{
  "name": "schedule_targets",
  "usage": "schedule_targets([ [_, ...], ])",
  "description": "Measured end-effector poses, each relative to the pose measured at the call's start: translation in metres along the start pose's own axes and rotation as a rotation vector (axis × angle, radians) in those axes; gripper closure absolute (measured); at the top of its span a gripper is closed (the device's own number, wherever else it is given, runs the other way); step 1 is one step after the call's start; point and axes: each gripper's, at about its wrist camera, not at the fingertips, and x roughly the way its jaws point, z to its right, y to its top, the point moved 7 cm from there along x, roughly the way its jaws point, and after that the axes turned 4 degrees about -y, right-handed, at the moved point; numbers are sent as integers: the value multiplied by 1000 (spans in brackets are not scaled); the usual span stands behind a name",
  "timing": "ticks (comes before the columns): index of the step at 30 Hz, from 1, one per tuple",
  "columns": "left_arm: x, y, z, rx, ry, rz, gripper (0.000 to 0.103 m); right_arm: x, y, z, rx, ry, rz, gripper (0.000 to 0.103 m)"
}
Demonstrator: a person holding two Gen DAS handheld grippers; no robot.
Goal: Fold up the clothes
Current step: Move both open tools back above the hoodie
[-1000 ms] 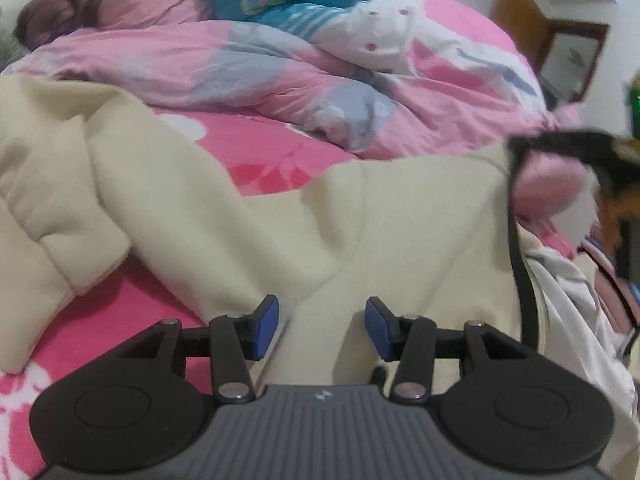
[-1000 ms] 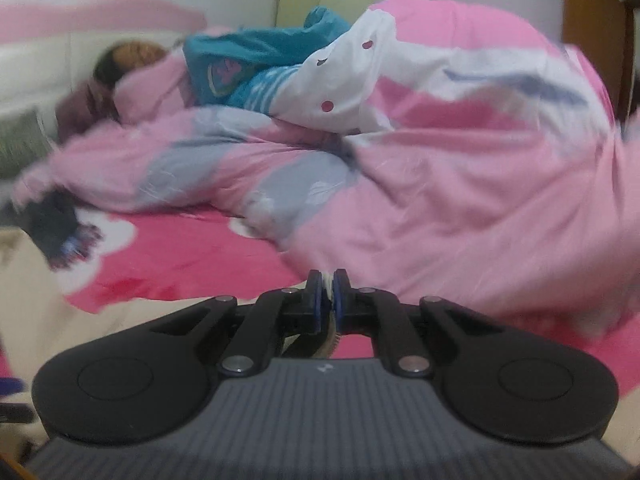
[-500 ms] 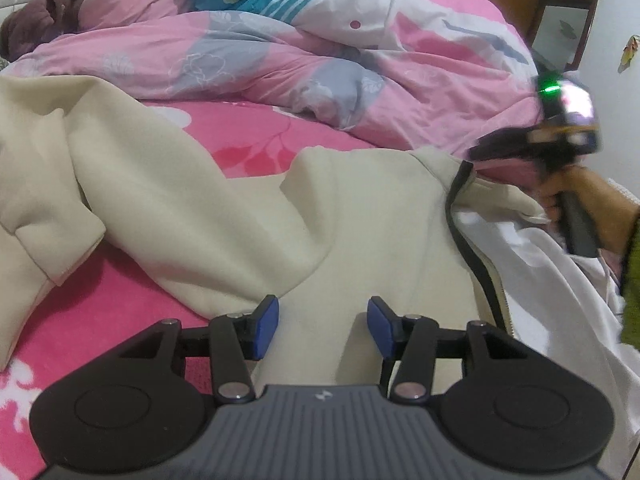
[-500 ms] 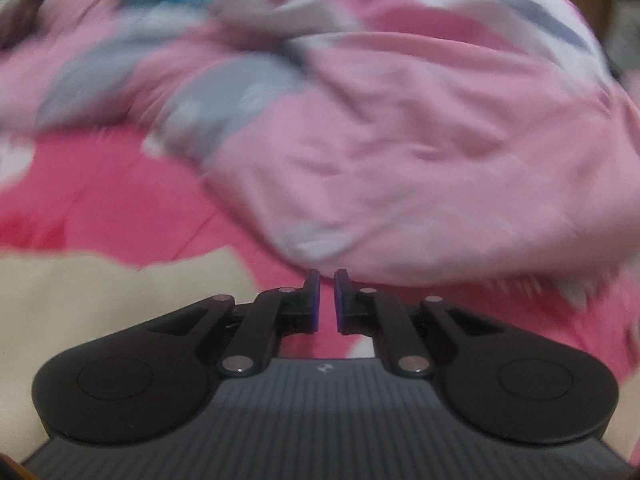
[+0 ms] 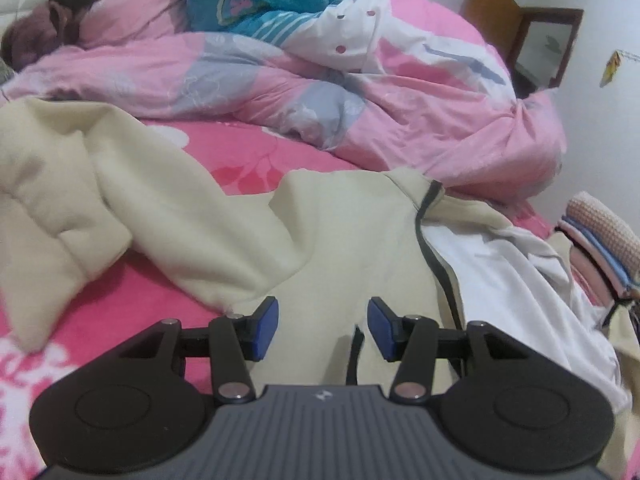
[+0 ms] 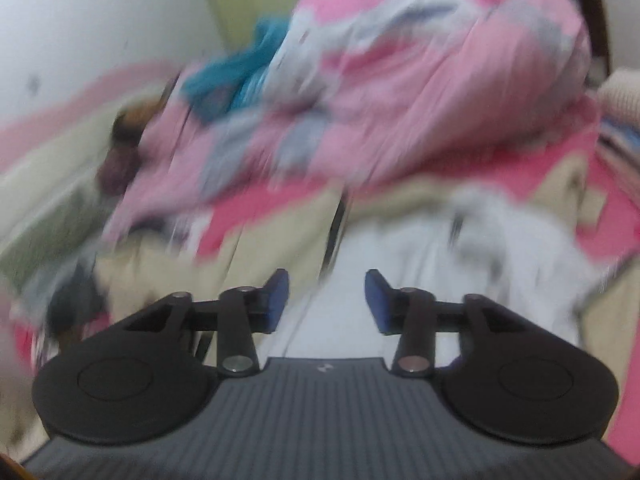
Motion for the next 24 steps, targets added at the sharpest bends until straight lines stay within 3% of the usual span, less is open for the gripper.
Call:
schedule_targets([
  [3,-27,-24,2,1,-12,-36,52,-1,-63,-50,-132,52,-30,57],
  [9,-86,-79,-15,-57,69,-87,53,24,-151,-144,-460,168,-26,52],
  [13,-108,-99,-26,-94,96,-88,53,42,-181,-164,-660,124,-25,50],
  [17,-118,-107,-22,-78,93,-79,53,51,-190,-158,-668,101,-21,55],
  [18,-119,-108,-22,-77,88,-80,53,48,-188,-155,-644,99,-13,74],
  [20,-122,-112,-20,-85,78,-81,53,43,-184,-150,-595,93,4,98],
  [24,-129,-117,-19,-105,38,-81,53,21,-163,-94,-289,42,52,102],
])
